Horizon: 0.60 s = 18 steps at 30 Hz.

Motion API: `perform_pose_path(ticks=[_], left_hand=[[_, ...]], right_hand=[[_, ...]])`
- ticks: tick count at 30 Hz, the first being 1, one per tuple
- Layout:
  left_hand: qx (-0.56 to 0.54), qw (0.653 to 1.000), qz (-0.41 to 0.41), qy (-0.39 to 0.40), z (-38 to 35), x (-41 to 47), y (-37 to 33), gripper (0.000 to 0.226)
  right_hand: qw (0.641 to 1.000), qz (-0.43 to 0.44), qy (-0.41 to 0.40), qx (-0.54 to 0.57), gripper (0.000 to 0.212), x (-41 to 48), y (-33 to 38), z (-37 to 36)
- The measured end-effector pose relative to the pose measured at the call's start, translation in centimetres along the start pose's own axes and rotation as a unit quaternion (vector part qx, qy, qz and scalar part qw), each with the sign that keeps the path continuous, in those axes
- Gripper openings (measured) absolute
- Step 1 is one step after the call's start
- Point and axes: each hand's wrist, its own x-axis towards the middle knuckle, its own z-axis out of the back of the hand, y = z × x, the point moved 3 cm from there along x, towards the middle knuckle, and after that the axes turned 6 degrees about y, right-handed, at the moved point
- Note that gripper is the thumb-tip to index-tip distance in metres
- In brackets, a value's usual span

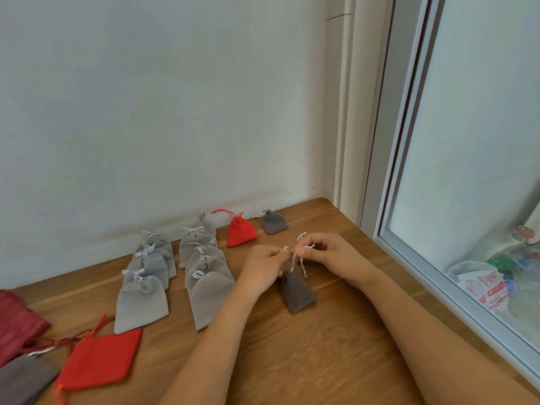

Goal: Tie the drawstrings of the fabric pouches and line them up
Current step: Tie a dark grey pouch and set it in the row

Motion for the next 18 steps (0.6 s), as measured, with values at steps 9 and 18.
perform_pose_path(ticks=[9, 18], left_hand=[[0.021, 0.995, -0.037, 0.088, -0.2, -0.1, -0.2, 0.036], [-0.167, 0.985, 0.024, 0.024, 0.9, 0.2, 0.0, 0.036]], right_hand=[[0.999, 0.024, -0.018, 0.043, 0.018, 0.2, 0.8, -0.8], [0.998, 0.012, -0.060, 0.001, 0.018, -0.1, 1.0, -0.6]])
